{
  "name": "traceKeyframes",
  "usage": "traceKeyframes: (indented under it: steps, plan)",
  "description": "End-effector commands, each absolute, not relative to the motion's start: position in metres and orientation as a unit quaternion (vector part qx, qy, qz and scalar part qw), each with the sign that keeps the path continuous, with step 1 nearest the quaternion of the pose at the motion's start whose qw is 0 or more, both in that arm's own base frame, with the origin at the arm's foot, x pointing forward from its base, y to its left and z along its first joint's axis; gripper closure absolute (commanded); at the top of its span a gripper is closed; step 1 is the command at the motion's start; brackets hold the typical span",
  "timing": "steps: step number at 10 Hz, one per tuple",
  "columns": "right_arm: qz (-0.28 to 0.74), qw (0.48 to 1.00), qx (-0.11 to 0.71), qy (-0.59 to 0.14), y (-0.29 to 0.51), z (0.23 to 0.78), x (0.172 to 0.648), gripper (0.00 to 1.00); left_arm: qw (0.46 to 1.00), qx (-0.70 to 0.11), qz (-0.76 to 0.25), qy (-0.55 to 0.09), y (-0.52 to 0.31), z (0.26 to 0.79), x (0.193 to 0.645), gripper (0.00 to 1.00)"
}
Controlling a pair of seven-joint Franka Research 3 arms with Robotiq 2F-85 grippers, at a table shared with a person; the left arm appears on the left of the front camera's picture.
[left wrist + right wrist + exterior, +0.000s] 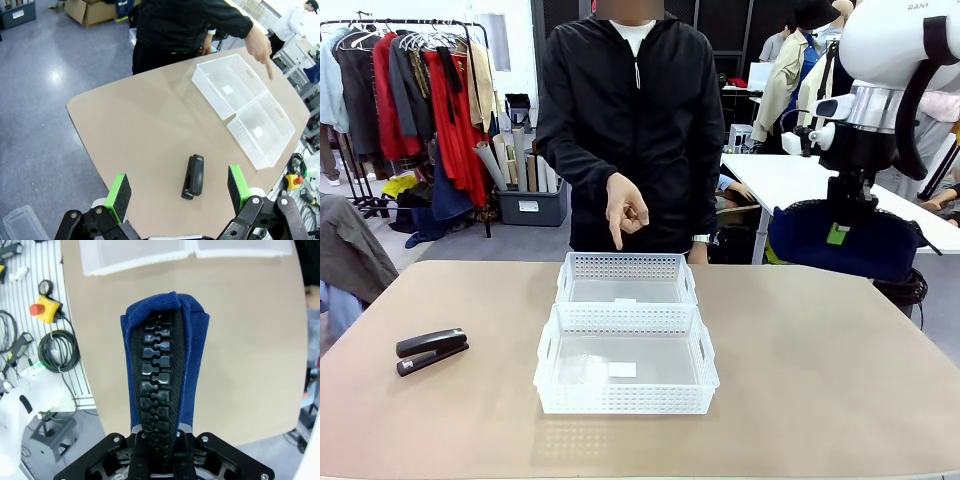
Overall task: Distribute items into two baskets.
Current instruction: Move the picked Pencil pouch towards the Organizing basket indicated by the person, stopping as directed.
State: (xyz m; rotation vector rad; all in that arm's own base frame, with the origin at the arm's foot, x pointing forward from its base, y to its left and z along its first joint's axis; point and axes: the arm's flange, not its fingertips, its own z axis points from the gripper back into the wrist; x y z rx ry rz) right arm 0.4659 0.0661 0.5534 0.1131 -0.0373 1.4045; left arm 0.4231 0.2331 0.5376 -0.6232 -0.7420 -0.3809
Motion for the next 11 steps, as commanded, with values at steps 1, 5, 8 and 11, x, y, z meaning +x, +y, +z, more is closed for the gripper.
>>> traceKeyframes:
  steps: [1,5,8,11]
  plan:
    - [0.674,0.736,0.059,-0.025,0.071,0.546,0.452,1.00,0.867,-0.297,-0.181,-0.356,0.233,0.539,0.423,0.00]
    - [0.689,0.724,0.043,0.002,0.098,0.533,0.428,1.00,0.867,-0.297,-0.181,-0.356,0.233,0.539,0.423,0.00]
    - [0.685,0.728,0.036,0.000,0.114,0.528,0.416,1.00,0.867,-0.297,-0.181,-0.356,0.233,0.539,0.423,0.00]
    - [0.664,0.747,0.008,0.034,0.152,0.523,0.418,1.00,0.867,-0.297,-0.181,-0.356,0.233,0.539,0.423,0.00]
